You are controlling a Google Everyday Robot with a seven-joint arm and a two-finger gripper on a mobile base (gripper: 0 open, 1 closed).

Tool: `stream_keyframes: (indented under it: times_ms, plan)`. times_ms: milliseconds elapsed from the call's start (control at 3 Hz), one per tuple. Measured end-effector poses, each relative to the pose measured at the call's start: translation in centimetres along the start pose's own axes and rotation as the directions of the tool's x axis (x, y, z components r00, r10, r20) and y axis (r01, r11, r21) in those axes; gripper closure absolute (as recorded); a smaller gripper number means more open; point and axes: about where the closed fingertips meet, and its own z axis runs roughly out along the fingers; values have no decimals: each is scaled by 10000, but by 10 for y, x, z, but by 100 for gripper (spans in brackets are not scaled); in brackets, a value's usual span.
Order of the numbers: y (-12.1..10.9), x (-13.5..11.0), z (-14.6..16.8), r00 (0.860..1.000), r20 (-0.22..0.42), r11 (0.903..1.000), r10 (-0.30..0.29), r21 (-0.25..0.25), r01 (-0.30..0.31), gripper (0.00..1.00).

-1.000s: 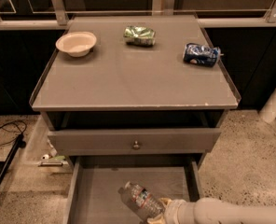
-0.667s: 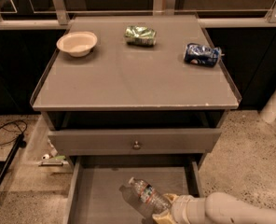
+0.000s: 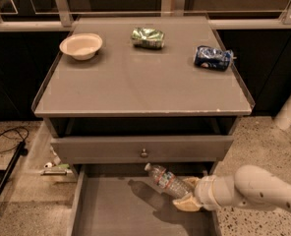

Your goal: Pick water bottle from middle drawer and place on counter

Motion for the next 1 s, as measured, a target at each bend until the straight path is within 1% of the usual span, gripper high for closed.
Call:
stream_keyframes:
  times_ms: [333, 667, 1000]
  plan:
    - [-2, -35, -39, 9976, -442, 9985, -536, -84, 533, 100]
    - [20, -55, -79, 9866, -871, 9904, -1379, -113, 1374, 100]
    - [44, -69, -119, 9735, -939, 9779, -2086, -65, 2089, 100]
